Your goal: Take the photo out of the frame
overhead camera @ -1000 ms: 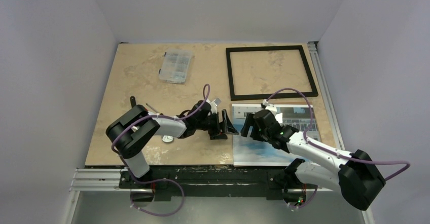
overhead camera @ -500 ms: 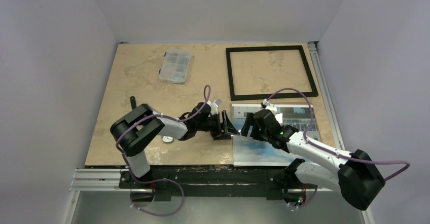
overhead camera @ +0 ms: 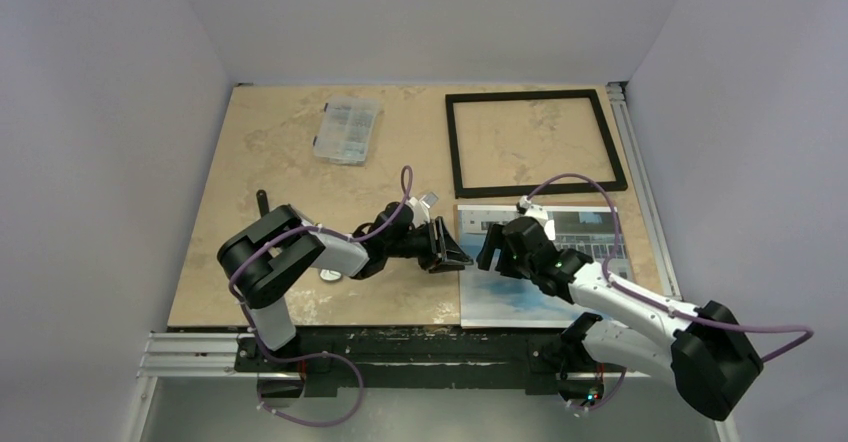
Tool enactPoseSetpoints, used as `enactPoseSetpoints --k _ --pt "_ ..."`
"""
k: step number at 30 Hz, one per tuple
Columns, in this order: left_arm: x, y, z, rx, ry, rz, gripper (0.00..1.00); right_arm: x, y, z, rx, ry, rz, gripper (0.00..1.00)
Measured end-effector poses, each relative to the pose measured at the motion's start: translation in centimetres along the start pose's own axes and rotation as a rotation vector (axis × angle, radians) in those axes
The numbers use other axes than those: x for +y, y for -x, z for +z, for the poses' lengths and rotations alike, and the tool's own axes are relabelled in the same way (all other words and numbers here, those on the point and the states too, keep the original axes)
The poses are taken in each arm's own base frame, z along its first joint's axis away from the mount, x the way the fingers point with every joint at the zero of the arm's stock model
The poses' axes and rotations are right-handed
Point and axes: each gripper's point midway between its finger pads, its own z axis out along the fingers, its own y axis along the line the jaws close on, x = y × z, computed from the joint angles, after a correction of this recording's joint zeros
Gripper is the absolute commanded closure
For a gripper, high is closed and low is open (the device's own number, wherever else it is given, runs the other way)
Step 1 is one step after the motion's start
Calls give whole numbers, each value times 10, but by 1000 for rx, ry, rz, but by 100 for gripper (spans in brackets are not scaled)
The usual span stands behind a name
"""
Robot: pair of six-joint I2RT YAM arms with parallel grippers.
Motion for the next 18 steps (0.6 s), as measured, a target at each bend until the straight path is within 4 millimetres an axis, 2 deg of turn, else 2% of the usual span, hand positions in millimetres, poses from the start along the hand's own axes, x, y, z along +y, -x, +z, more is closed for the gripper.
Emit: enactPoseSetpoints --k 4,7,13,18 --pt "3 -1 1 7 7 -9 51 -1 0 -5 -5 10 -11 19" --pt "8 -3 3 19 23 -18 49 -4 -2 -10 6 4 -16 19" --pt "15 -5 8 45 41 -26 37 -15 -11 -13 48 -44 -27 19" --pt "22 -9 4 64 84 -8 21 -17 -12 -12 57 -61 -30 19"
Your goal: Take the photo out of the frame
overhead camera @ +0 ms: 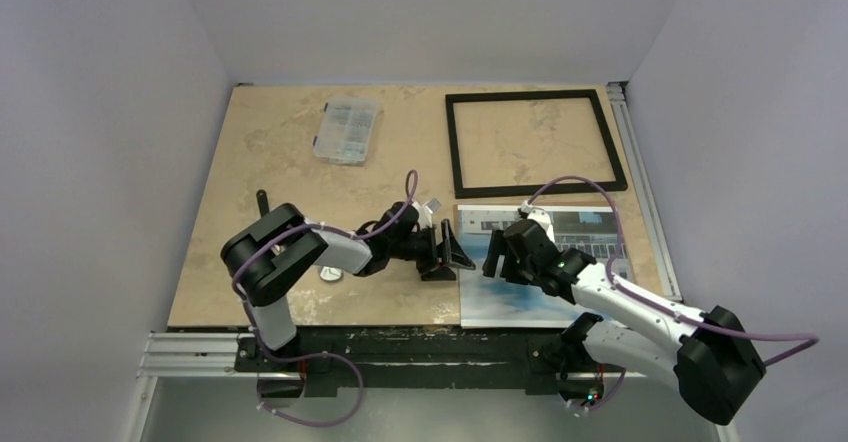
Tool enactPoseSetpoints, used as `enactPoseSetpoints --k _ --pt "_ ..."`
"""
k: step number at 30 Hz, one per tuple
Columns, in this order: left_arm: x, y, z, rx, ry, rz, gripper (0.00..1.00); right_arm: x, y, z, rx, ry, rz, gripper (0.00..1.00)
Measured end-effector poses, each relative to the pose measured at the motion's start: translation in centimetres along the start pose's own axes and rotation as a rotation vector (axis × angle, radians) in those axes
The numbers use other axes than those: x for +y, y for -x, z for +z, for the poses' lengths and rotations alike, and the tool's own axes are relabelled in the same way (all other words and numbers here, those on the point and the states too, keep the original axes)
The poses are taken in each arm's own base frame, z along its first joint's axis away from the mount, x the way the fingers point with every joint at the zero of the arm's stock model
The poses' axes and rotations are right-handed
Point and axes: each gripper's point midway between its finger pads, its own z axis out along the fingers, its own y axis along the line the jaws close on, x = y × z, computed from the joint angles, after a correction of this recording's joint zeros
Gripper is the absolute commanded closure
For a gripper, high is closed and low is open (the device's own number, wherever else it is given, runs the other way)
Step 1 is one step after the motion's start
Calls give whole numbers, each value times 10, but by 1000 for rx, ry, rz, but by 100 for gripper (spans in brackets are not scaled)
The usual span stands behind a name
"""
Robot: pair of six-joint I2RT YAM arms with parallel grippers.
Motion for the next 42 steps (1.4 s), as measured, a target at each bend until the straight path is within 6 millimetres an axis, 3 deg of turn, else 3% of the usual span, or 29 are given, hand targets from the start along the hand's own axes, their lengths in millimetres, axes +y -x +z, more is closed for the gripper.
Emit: enactPoseSetpoints --k 3,9,16,26,35,42 --pt "1 -3 -12 0 46 22 20 0 0 1 2 -6 1 19" --pt "-20 -17 -38 -21 20 85 23 -1 1 1 -1 -11 8 19" --pt "17 -81 -35 62 78 16 25 -1 1 2 -2 -13 15 19" --pt "10 -85 -12 49 9 -32 34 0 2 4 -9 -17 16 19" --pt "9 -83 -10 35 2 -36 35 0 3 4 -13 -16 17 19" --pt "7 -85 -1 45 -34 -67 45 0 4 6 -17 -20 16 19"
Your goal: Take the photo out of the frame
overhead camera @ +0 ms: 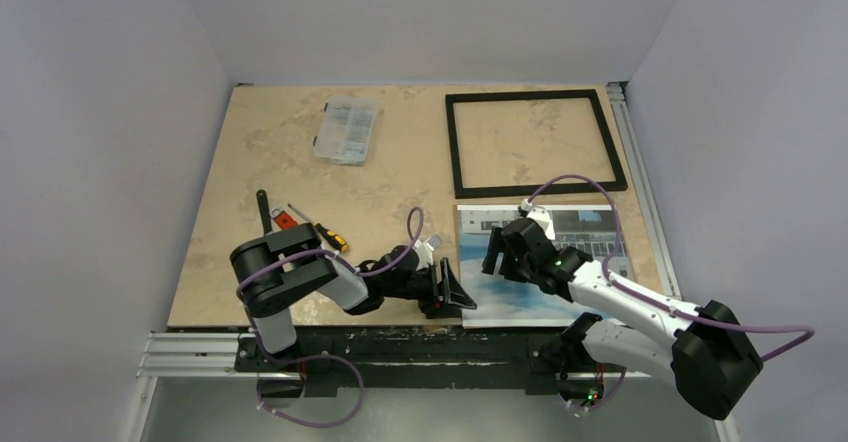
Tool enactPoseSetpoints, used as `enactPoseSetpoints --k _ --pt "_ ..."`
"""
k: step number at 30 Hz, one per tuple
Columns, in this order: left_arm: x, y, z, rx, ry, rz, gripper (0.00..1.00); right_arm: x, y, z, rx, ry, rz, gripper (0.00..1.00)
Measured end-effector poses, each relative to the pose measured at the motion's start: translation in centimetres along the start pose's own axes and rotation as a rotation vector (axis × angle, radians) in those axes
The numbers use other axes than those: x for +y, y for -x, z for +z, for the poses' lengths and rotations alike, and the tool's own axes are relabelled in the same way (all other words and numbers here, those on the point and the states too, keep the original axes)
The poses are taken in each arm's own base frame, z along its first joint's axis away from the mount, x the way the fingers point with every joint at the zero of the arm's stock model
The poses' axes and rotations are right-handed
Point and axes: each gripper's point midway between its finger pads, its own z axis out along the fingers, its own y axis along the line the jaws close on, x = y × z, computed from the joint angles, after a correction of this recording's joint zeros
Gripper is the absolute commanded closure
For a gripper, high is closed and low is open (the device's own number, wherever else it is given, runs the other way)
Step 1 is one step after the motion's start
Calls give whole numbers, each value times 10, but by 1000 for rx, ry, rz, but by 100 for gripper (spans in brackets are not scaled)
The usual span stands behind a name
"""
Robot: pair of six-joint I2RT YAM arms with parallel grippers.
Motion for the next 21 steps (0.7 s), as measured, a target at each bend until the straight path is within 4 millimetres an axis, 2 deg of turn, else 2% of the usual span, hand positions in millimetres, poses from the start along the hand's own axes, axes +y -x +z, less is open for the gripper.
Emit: enactPoseSetpoints --k 7,15,21 --pt "-1 -2 -1 -1 -12 -19 48 0 1 1 -7 -4 0 19" --pt "-35 -1 -11 -14 -94 21 49 2 3 3 -15 0 1 19" --pt "-33 -1 -9 -9 -89 12 55 3 4 4 -18 3 2 19"
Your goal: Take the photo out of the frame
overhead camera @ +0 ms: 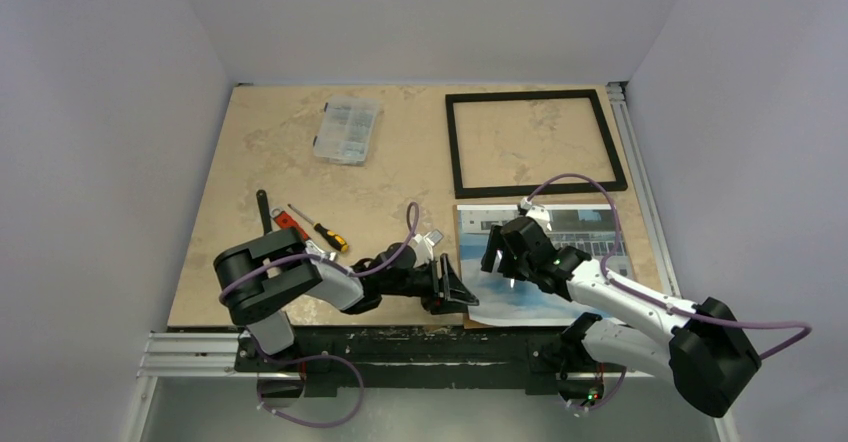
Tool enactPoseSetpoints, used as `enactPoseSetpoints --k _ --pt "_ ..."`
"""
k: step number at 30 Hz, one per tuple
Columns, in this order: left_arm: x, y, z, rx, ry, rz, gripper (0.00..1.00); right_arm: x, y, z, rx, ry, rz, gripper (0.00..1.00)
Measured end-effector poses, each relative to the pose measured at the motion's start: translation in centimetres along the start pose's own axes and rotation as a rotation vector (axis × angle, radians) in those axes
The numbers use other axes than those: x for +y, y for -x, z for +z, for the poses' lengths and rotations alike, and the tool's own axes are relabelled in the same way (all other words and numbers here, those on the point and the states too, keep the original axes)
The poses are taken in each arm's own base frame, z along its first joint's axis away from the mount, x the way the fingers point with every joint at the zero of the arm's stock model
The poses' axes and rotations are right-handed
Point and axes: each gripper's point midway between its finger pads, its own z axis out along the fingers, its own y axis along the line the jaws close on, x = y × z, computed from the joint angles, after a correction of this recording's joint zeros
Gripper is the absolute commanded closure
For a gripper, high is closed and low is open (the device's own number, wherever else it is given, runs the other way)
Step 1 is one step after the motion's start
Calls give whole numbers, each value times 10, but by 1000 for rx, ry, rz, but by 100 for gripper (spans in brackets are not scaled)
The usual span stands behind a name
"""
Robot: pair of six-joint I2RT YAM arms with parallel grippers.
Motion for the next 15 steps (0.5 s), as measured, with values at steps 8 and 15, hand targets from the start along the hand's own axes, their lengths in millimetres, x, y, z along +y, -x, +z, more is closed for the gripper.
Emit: enactPoseSetpoints --k 8,15 --pt "20 -1 6 8 50 -49 71 0 0 0 -1 1 0 19" --pt "27 -1 6 10 74 -56 94 1 1 -1 -3 6 -1 19"
